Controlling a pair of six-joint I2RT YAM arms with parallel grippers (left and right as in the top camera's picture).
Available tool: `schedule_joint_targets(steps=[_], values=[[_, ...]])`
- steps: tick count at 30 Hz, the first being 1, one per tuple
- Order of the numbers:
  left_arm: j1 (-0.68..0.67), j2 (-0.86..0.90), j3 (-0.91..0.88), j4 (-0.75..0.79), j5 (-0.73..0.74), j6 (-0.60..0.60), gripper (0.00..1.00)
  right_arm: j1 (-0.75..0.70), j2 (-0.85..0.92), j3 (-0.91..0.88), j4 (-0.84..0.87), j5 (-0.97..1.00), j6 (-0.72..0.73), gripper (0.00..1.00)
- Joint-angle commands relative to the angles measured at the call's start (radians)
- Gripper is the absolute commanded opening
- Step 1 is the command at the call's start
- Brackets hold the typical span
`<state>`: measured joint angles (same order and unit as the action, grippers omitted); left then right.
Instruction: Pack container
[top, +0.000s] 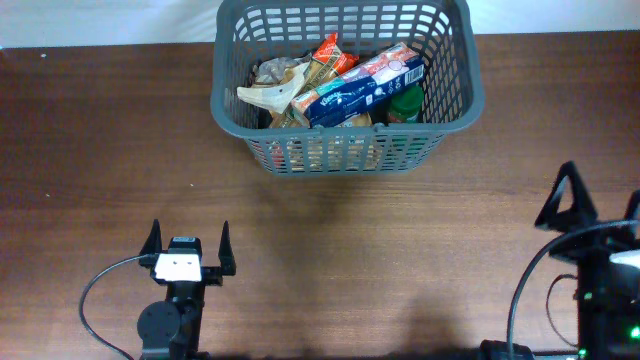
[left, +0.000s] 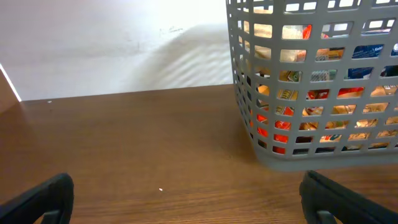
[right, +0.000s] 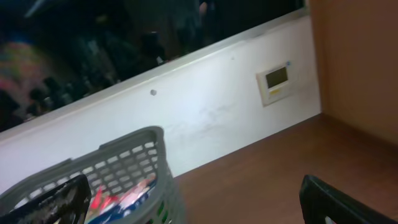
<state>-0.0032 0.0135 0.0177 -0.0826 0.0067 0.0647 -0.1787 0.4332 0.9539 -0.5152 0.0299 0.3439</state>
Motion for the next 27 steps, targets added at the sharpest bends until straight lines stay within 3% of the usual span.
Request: schedule_joint_targets(steps=[1, 7, 18, 27], values=[[0.006, -0.008, -0.01, 0.0, -0.01, 0.016, 0.99, 0.039, -0.045, -0.051, 0.005, 0.009, 0.01, 0.99], [0.006, -0.008, -0.01, 0.0, -0.01, 0.016, 0.99, 0.088, -0.133, -0.18, 0.035, 0.01, 0.008, 0.99], [0.006, -0.008, -0.01, 0.0, -0.01, 0.016, 0.99, 0.089, -0.33, -0.439, 0.241, 0.029, 0.009, 0.99], [0.006, -0.008, -0.01, 0.0, -0.01, 0.016, 0.99, 0.09, -0.429, -0.518, 0.254, 0.035, 0.005, 0.99]])
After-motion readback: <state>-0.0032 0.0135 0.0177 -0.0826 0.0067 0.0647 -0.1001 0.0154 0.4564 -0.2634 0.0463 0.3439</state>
